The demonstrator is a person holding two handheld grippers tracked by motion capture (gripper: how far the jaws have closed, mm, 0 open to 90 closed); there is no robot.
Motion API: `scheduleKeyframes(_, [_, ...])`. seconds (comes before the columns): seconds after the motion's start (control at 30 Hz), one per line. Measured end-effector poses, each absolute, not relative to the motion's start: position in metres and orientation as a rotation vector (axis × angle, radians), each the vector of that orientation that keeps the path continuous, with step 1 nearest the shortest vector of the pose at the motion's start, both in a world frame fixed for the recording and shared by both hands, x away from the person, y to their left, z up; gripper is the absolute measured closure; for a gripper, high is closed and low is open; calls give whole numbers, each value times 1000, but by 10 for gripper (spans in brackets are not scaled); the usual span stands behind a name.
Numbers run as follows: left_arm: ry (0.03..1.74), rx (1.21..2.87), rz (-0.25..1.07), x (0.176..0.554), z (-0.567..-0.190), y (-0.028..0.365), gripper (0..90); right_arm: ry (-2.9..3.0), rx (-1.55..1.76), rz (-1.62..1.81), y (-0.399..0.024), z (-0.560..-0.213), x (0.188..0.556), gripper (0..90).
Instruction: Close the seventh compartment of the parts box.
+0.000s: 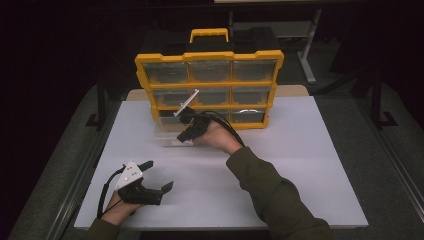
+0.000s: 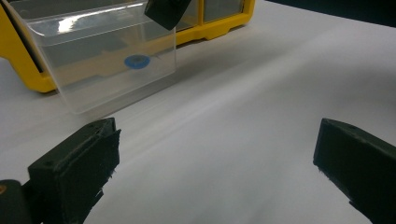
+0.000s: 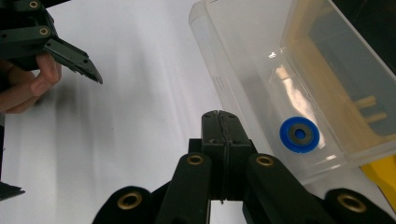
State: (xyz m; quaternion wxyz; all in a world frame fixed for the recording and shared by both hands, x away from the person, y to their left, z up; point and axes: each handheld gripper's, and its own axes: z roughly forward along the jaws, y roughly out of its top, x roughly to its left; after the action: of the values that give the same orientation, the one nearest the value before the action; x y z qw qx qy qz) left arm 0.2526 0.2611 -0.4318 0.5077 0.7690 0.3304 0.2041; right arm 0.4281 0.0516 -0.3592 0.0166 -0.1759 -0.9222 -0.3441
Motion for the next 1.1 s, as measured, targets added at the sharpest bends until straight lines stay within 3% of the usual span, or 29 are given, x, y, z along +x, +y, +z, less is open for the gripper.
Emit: scheduleKeyframes(1.1, [797,1858,492,253,-432,261,0,-2911,-596,-1109,50,-359,436,891])
